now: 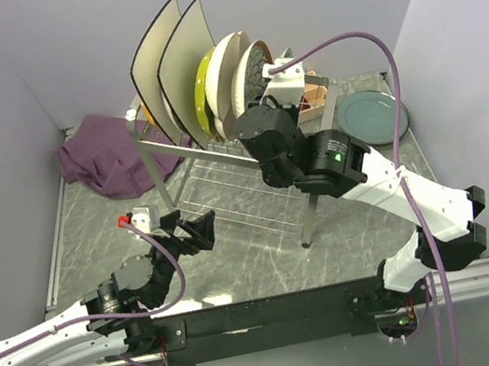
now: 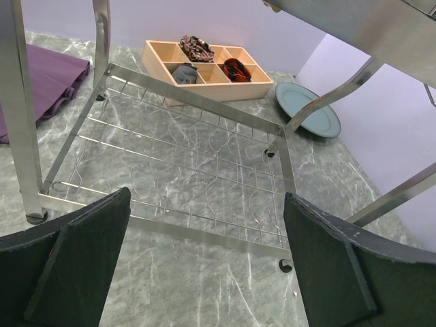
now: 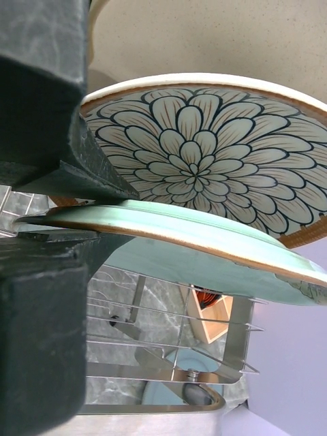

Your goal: Unload the plates from the dish rack

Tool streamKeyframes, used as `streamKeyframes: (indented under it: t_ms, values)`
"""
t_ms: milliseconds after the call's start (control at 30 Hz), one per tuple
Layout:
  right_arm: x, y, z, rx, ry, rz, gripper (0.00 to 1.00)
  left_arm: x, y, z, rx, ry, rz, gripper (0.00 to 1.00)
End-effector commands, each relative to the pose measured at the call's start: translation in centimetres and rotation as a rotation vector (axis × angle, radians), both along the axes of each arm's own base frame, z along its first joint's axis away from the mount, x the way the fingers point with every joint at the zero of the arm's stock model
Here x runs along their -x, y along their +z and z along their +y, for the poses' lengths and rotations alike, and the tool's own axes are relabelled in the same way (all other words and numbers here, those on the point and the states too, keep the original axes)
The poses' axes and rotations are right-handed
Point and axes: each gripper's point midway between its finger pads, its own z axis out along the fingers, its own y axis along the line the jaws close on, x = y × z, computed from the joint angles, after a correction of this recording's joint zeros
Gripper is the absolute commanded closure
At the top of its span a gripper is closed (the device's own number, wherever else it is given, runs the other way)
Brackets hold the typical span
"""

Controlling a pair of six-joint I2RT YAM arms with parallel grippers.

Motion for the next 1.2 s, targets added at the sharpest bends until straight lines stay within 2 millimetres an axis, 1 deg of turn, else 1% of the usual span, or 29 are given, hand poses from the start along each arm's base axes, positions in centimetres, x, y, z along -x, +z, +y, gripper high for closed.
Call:
streamKeyframes:
  t_ms: [0, 67, 100, 133, 200, 233, 267, 300, 333, 400, 433, 500, 533, 567, 600, 633, 667, 700, 833, 867, 933, 967, 1100, 1133, 1167]
  values:
    - [0.2, 3.0, -3.5, -0.046, -0.08, -0.07, 0.92, -0.1, 0.3, -0.1, 0.033, 0.01, -0.002, 0.01]
    - [0.4, 3.5, -3.9, -0.043, -0.075, -0.082, 1.0, -0.1, 0.3, -0.1, 0.032, 0.008, -0.001, 0.01]
    - [0.4, 4.1, -3.8, -0.064, -0.07, -0.096, 1.0, -0.1, 0.4, -0.2, 0.034, 0.006, -0.001, 0.0]
    - [0.4, 4.1, -3.8, -0.064, -0.067, -0.1, 1.0, -0.1, 0.4, -0.2, 0.031, 0.008, -0.001, 0.01]
    - [0.5, 5.1, -4.0, -0.1, -0.055, -0.127, 1.0, -0.1, 0.3, -0.2, 0.031, 0.006, 0.0, 0.0]
    - [0.5, 4.7, -3.8, -0.094, -0.042, -0.128, 1.0, -0.1, 0.3, -0.2, 0.032, 0.008, 0.001, 0.01]
    - [0.8, 5.2, -4.3, -0.101, -0.035, -0.14, 1.0, -0.1, 0.3, -0.2, 0.03, 0.01, 0.001, 0.01]
    - [0.7, 5.9, -4.2, -0.137, -0.032, -0.162, 1.0, -0.1, 0.2, -0.1, 0.029, 0.011, 0.002, 0.01]
    - [0.7, 5.5, -4.0, -0.133, -0.021, -0.164, 1.0, -0.1, 0.3, -0.1, 0.031, 0.013, 0.001, 0.01]
    - [1.1, 6.7, -4.4, -0.178, -0.001, -0.205, 1.0, -0.1, 0.3, 0.0, 0.034, 0.011, -0.002, 0.01]
    - [1.1, 6.4, -4.4, -0.175, 0.005, -0.207, 1.0, -0.1, 0.3, 0.0, 0.034, 0.014, -0.002, 0.01]
    - [1.5, 7.2, -5.1, -0.215, 0.012, -0.232, 1.0, -0.1, 0.4, 0.0, 0.034, 0.014, -0.003, 0.01]
    - [1.6, 7.1, -5.2, -0.22, 0.02, -0.235, 1.0, -0.1, 0.3, 0.0, 0.034, 0.014, -0.002, 0.01]
    - [1.9, 7.5, -5.7, -0.24, 0.027, -0.247, 1.0, -0.1, 0.3, 0.1, 0.034, 0.016, -0.002, 0.01]
    - [2.0, 8.0, -5.7, -0.269, 0.036, -0.266, 1.0, -0.1, 0.4, 0.0, 0.037, 0.014, -0.001, 0.01]
    - [2.1, 7.7, -5.7, -0.263, 0.045, -0.268, 1.0, -0.1, 0.3, 0.0, 0.034, 0.013, -0.001, 0.0]
    - [2.4, 8.2, -6.3, -0.28, 0.049, -0.282, 1.0, -0.1, 0.4, 0.0, 0.034, 0.013, -0.002, 0.01]
    - [2.5, 8.6, -6.3, -0.304, 0.061, -0.301, 1.0, -0.1, 0.3, 0.0, 0.034, 0.013, -0.001, 0.01]
    - [3.2, 9.3, -7.0, -0.342, 0.092, -0.339, 1.0, -0.1, 0.4, 0.0, 0.038, 0.011, -0.002, 0.01]
    - [3.4, 9.7, -7.2, -0.362, 0.096, -0.354, 1.0, -0.1, 0.3, 0.0, 0.037, 0.011, -0.002, 0.01]
    - [3.6, 9.9, -7.0, -0.347, 0.134, -0.366, 1.0, -0.1, 0.3, 0.0, 0.035, 0.013, -0.002, 0.0]
    - [3.7, 10.6, -7.2, -0.373, 0.132, -0.392, 1.0, -0.1, 0.4, 0.1, 0.037, 0.013, -0.003, 0.01]
    - [4.0, 11.7, -6.7, -0.338, 0.186, -0.414, 1.0, -0.1, 0.4, 0.0, 0.034, 0.014, -0.002, 0.01]
    - [4.2, 12.5, -6.8, -0.349, 0.198, -0.425, 1.0, -0.1, 0.3, 0.0, 0.032, 0.013, 0.0, 0.01]
    - [4.3, 12.8, -6.6, -0.322, 0.221, -0.435, 1.0, -0.1, 0.3, 0.0, 0.033, 0.013, -0.002, 0.01]
